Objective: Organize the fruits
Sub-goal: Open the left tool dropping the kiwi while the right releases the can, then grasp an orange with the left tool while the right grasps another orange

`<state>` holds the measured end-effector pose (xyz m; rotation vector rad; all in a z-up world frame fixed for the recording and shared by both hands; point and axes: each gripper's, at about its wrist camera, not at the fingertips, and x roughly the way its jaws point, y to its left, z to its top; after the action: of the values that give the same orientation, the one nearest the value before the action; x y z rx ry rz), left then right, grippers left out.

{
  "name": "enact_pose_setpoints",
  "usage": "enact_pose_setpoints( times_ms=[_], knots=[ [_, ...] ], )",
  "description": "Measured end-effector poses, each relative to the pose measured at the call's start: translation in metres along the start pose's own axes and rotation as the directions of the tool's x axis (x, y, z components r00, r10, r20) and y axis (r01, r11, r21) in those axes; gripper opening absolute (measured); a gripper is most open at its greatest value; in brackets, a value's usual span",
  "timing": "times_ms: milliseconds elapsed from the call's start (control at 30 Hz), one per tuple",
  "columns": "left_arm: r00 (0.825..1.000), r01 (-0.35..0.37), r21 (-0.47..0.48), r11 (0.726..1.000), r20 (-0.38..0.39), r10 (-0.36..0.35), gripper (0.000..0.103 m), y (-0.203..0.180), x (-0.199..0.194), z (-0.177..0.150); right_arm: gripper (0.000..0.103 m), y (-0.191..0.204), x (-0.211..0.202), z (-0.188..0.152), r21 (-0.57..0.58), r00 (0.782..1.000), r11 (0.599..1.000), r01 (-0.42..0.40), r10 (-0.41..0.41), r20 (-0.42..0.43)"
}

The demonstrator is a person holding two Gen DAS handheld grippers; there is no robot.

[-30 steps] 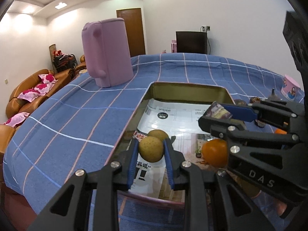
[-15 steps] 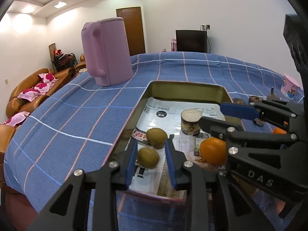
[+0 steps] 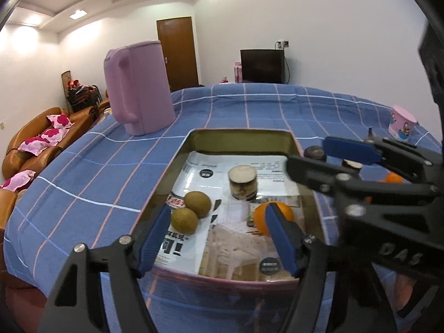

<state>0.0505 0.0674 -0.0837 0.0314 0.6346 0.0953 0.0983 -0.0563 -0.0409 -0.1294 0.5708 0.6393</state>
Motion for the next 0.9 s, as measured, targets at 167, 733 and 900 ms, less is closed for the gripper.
enact_pose_setpoints(
  times_ms=[167,733,900],
  knots=[
    [0.999,0.040,0.003,0.999,0.027,-0.040,0.073,-0.018,-0.008,0.006,0.056,-0.029,-0.040,-0.015,0.042,0.995,0.995,0.090,-0.091,0.043],
    [0.984,0.180,0.119,0.976,-0.019,-0.179,0.073,-0.110,0.004,0.017,0.055,-0.134,-0.070,-0.060,0.230,0.931,0.904,0.361,-0.336,-0.140],
    [0.981,0.192,0.120,0.974,-0.034,-0.189,0.073,-0.118,0.010,0.019,0.055,-0.140,-0.059,-0.063,0.230,0.930,0.908,0.352,-0.311,-0.196]
  ],
)
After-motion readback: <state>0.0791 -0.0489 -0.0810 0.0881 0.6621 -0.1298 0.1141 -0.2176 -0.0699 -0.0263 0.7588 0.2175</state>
